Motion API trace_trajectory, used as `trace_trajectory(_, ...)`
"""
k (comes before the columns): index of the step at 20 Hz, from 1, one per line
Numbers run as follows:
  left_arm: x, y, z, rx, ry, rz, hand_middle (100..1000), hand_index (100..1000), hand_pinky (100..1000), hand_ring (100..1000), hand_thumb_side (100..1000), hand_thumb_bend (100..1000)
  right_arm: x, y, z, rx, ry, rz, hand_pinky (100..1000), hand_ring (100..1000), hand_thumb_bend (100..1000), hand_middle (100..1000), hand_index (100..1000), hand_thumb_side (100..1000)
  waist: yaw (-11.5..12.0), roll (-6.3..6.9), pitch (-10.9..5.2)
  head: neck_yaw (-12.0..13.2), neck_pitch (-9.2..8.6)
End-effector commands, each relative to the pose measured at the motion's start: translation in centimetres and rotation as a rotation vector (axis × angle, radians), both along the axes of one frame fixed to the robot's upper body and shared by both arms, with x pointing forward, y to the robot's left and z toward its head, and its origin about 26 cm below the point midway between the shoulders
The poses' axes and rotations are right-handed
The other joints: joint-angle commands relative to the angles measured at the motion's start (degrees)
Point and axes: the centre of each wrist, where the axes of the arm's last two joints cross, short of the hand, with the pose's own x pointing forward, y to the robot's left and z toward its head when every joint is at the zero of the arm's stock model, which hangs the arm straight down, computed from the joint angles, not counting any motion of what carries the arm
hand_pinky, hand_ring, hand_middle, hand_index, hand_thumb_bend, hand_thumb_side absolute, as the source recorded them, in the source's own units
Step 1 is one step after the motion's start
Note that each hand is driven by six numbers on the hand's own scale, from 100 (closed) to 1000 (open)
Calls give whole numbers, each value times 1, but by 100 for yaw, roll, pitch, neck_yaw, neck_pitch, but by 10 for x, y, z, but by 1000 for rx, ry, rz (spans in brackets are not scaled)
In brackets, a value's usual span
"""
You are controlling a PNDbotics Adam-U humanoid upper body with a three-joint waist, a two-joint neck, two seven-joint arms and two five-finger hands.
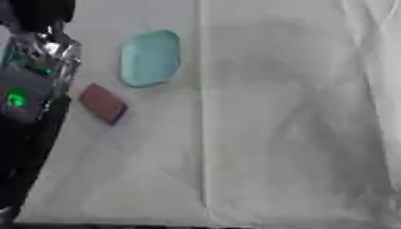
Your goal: Pick up objects on the table and place them in the box.
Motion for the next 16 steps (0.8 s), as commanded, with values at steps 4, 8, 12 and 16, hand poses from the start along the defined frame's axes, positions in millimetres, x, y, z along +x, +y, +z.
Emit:
trace_trajectory(4, -6, 8, -12, 41, -62, 12, 691, 768, 512, 656, 750, 142, -7, -6, -14, -9, -10, -23, 497, 562, 100, 623, 691, 630, 38, -156, -103, -24, -22)
trace_trajectory(8, -8, 12, -20, 87, -35, 9, 691, 769, 509, 655, 738, 146, -8, -8, -22, 10, -1, -25, 496, 561, 100, 625, 692, 607, 38, -214, -161, -94, -22)
trace_trajectory(12, -8, 30, -15, 288, -41, 86, 728, 836, 526, 672, 619, 378, -8, -9, -27, 2, 34, -26, 479, 549, 100, 622, 691, 603, -21, -223, -224, -100, -22)
trace_trajectory(16, -10, 67, 3, 747, -54, 251, 761, 876, 599, 724, 525, 640, -11, -15, -38, -8, 97, -45, 456, 534, 100, 613, 687, 598, -60, -156, -328, -49, -22)
